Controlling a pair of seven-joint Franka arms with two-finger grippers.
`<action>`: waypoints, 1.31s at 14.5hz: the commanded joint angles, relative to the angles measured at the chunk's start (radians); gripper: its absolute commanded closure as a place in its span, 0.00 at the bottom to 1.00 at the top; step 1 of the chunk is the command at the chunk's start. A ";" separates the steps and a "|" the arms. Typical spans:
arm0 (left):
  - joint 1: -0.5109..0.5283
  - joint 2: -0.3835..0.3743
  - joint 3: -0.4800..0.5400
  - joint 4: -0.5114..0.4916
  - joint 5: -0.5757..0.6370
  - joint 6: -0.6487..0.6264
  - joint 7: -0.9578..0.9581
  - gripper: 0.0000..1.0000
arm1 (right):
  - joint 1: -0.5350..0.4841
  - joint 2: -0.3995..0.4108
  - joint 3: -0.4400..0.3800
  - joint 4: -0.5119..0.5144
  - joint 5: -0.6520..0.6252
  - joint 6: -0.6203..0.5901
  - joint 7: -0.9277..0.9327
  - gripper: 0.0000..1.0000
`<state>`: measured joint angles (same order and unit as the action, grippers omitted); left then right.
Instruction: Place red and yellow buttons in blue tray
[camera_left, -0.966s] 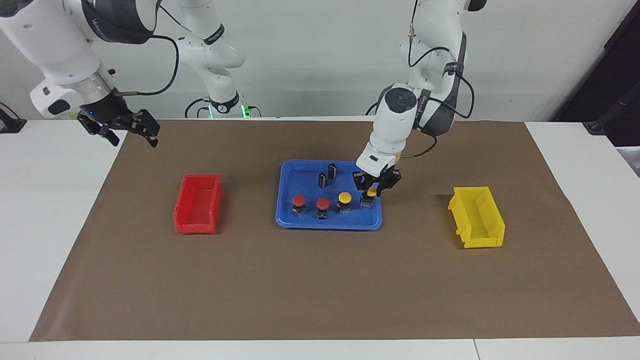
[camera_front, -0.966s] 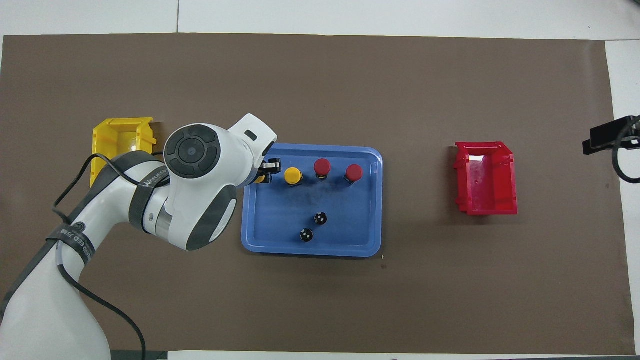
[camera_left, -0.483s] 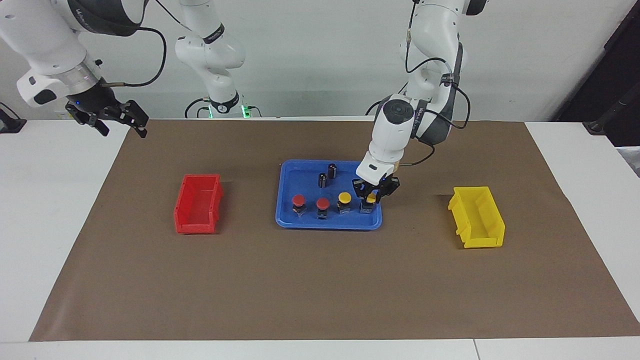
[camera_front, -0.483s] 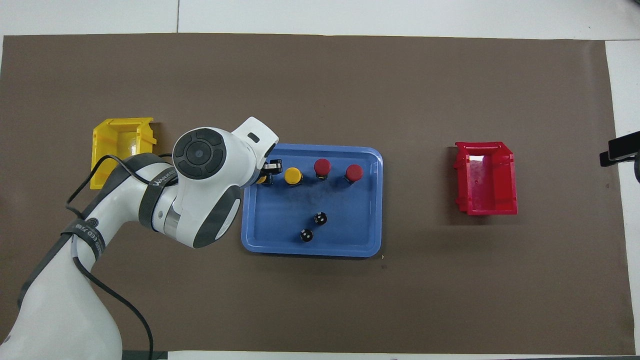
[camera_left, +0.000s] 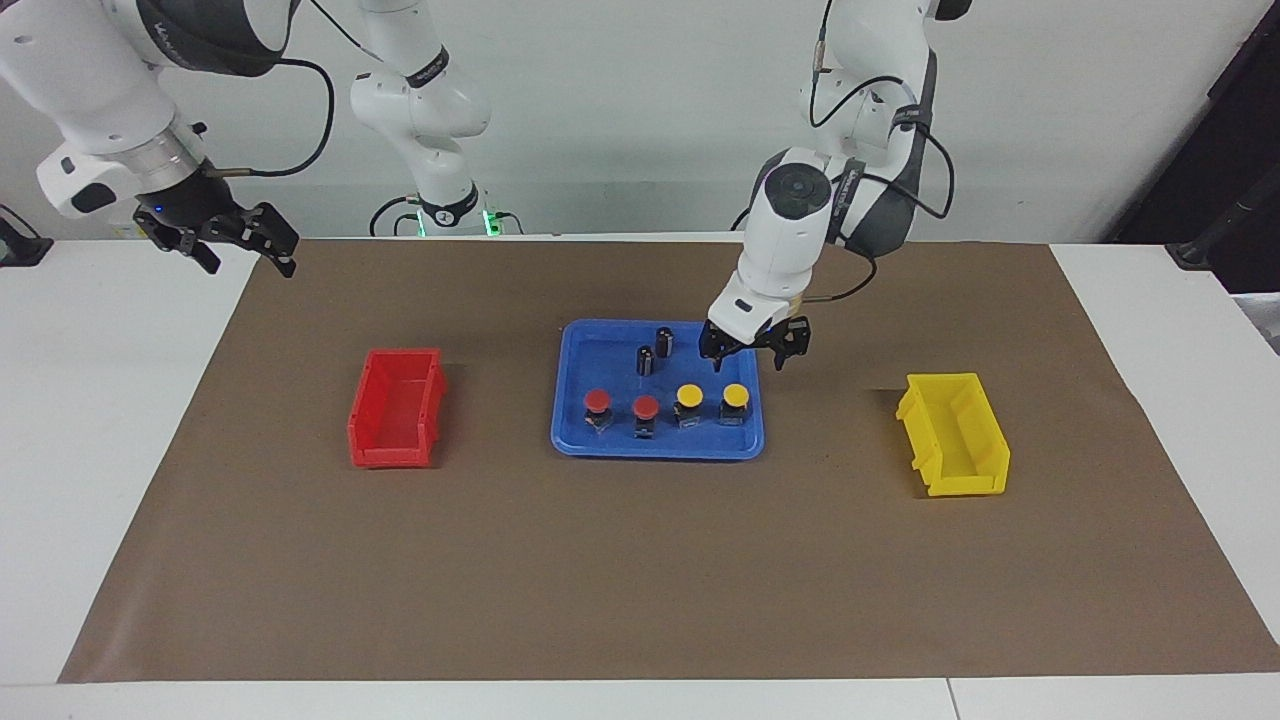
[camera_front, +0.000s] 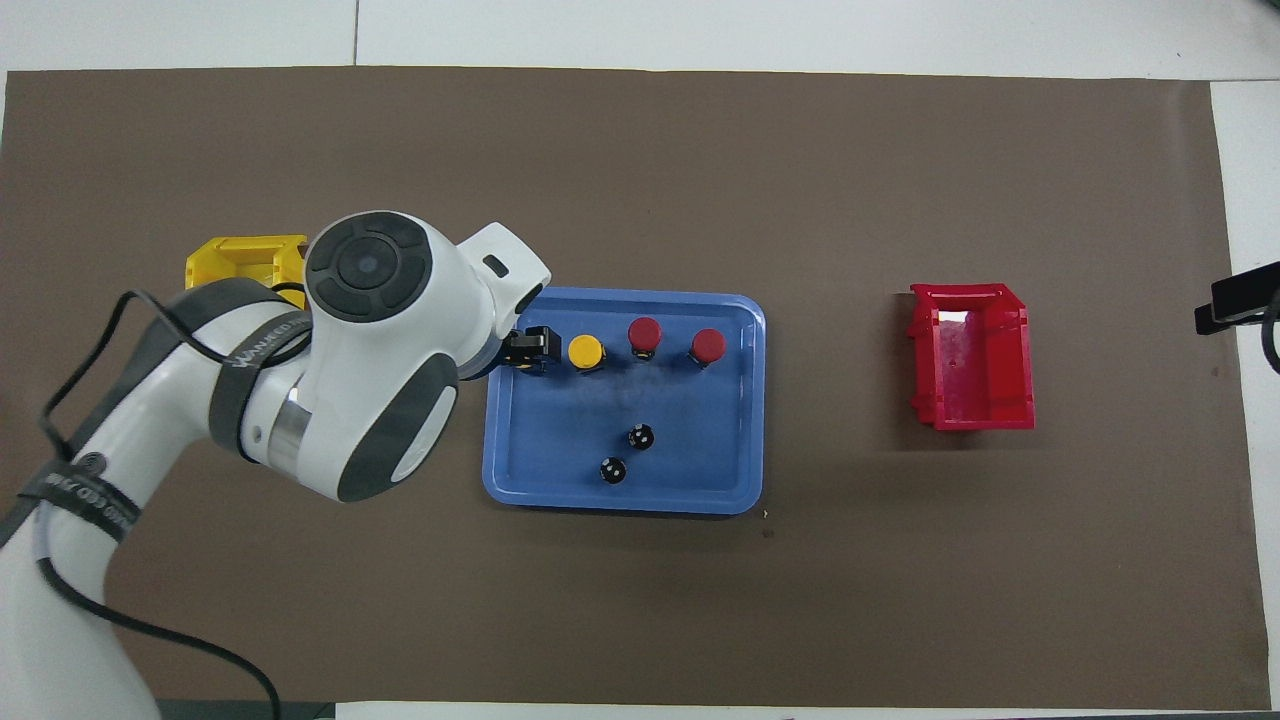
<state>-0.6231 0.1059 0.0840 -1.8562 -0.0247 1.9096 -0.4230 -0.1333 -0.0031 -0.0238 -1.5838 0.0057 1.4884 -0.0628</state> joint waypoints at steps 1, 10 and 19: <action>0.107 -0.116 0.008 0.012 0.005 -0.131 0.181 0.00 | 0.000 -0.009 0.002 -0.010 -0.021 0.013 -0.009 0.00; 0.448 -0.184 0.010 0.192 0.003 -0.320 0.513 0.00 | 0.001 -0.009 0.007 -0.010 -0.032 0.021 -0.015 0.00; 0.460 -0.150 0.008 0.224 0.043 -0.311 0.535 0.00 | 0.001 -0.009 0.008 -0.009 -0.032 0.023 -0.015 0.00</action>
<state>-0.1644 -0.0632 0.1007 -1.6548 -0.0081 1.5955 0.0992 -0.1319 -0.0032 -0.0196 -1.5836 -0.0129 1.4965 -0.0628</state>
